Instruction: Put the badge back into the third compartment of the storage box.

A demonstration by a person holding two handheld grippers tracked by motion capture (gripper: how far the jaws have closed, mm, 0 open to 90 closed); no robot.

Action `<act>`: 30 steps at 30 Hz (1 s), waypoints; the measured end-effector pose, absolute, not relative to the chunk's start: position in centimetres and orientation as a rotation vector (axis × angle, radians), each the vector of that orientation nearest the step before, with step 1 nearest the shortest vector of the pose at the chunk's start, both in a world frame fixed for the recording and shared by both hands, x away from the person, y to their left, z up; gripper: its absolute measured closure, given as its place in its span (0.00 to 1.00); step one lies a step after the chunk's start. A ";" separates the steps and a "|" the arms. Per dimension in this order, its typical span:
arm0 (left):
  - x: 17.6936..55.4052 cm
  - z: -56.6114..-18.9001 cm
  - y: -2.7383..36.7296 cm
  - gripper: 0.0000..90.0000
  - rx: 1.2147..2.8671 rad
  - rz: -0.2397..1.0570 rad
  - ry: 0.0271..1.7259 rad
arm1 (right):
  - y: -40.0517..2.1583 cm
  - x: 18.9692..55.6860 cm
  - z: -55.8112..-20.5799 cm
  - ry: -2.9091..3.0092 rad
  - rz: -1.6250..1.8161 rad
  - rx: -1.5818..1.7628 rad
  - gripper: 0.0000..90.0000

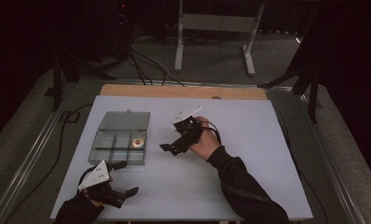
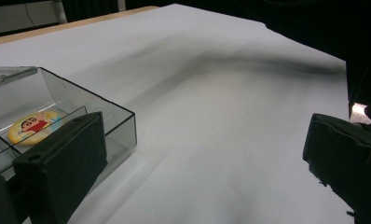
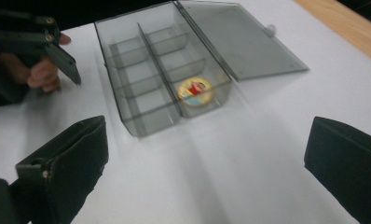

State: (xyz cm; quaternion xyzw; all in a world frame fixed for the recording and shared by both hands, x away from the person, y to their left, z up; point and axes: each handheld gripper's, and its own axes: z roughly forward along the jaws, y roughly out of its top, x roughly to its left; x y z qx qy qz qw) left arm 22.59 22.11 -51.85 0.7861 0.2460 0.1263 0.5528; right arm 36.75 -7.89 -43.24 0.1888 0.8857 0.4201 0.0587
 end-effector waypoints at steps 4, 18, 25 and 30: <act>22.7 -51.8 22.1 0.00 1.858 0.295 0.582 | -10.1 36.4 -43.0 2.656 1.283 0.599 0.00; 22.6 -51.9 22.0 0.00 1.866 0.297 0.579 | -16.9 35.0 -44.2 2.603 1.319 0.744 0.00; 22.6 -51.9 22.0 0.00 1.865 0.295 0.579 | -20.2 33.8 -45.6 2.571 1.338 0.829 0.00; 22.6 -51.9 21.9 0.00 1.871 0.296 0.578 | -22.2 32.6 -47.0 2.563 1.329 0.891 0.00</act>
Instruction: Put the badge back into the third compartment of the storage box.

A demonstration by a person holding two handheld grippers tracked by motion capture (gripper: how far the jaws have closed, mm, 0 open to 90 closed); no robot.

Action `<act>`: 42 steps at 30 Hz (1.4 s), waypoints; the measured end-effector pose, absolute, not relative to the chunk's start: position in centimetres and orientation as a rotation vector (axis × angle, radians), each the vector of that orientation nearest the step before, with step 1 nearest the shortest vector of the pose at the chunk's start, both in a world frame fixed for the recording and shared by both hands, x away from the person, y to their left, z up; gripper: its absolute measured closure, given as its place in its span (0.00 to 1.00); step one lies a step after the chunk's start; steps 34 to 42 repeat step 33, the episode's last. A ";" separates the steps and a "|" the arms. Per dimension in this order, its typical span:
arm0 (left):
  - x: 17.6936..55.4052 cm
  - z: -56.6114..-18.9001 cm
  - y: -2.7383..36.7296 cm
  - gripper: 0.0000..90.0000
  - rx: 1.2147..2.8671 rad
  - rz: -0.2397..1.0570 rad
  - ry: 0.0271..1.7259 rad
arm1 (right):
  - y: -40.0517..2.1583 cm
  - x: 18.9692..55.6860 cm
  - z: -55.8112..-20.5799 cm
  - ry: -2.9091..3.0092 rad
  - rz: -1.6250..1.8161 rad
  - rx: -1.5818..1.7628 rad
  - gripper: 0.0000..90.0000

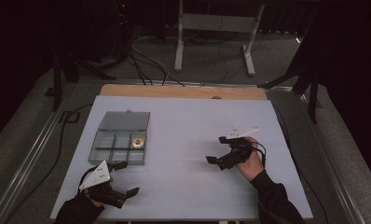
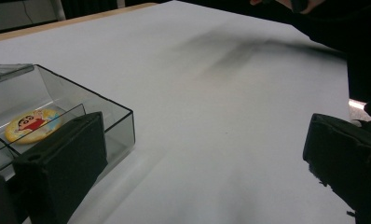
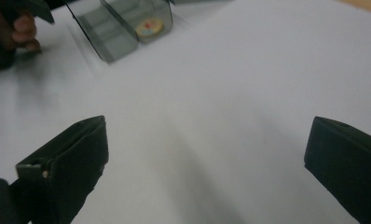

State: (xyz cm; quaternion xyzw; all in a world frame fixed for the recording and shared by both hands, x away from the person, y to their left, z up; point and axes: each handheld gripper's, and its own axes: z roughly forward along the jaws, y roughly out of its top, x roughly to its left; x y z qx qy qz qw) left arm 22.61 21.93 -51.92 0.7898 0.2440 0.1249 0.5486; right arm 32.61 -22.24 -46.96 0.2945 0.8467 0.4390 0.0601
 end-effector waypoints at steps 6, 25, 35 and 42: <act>22.6 -51.9 21.9 0.00 1.867 0.296 0.576 | -24.5 31.2 -48.3 2.542 1.304 0.958 0.00; 22.5 -51.9 22.0 0.00 1.871 0.295 0.574 | -30.3 27.7 -51.6 2.472 1.155 1.124 0.00; 22.6 -51.9 21.9 0.00 1.871 0.294 0.572 | -31.1 27.5 -51.6 2.411 1.190 1.131 0.00; 22.6 -51.9 21.9 0.00 1.871 0.294 0.572 | -31.1 27.5 -51.6 2.411 1.190 1.131 0.00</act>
